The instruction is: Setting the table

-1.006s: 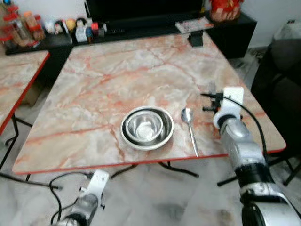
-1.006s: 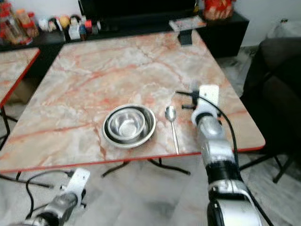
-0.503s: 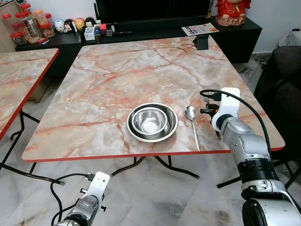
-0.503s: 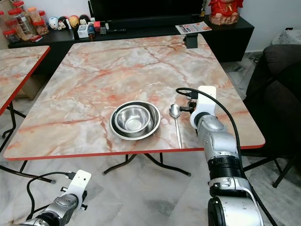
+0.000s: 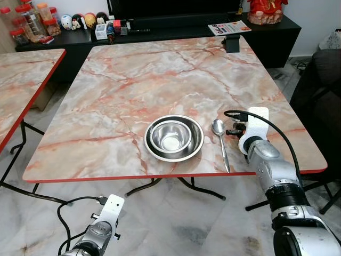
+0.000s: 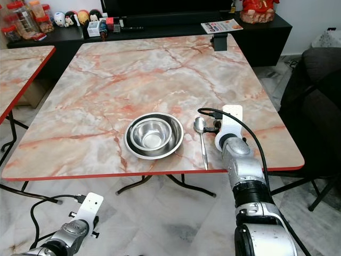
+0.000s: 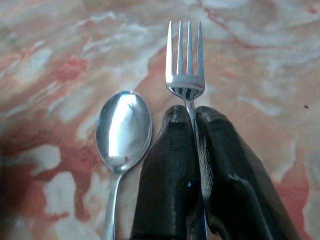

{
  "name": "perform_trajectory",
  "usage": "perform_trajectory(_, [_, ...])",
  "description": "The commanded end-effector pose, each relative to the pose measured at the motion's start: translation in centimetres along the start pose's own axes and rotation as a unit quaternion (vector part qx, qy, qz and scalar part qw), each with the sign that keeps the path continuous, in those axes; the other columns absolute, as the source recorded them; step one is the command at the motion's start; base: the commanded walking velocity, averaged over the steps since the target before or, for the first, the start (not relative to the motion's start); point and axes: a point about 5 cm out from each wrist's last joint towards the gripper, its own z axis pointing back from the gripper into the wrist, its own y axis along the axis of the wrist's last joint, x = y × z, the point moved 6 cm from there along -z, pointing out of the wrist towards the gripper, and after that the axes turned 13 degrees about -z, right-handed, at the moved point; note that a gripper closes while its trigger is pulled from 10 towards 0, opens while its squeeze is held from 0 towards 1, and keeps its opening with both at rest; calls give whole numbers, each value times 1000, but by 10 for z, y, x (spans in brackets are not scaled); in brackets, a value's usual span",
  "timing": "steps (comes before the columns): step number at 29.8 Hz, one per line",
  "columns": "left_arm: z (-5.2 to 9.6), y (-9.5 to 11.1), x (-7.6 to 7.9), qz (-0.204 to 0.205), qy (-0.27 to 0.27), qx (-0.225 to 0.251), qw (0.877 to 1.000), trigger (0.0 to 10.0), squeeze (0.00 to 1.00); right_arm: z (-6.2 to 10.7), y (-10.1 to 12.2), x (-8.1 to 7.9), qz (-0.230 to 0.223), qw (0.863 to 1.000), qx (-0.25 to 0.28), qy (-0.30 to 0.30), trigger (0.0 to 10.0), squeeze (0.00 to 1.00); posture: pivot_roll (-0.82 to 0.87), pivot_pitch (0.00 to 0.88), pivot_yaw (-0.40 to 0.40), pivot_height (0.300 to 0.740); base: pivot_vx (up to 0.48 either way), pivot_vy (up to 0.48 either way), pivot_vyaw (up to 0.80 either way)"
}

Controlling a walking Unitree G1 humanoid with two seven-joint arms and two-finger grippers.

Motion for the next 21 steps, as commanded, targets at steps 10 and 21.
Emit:
perform_trajectory(10, [1,-8,0,3,-2,-11,1000,10000,0,-1,-15,6,10,1000,5,-12,10000,0,-104,100,64,740,0,0,0])
perform_trajectory(21, [1,-8,0,3,-1,-11,1000,10000,0,-1,-23,9,5,1000,9,-13,10000,0,-96,95,62,740,0,0,0])
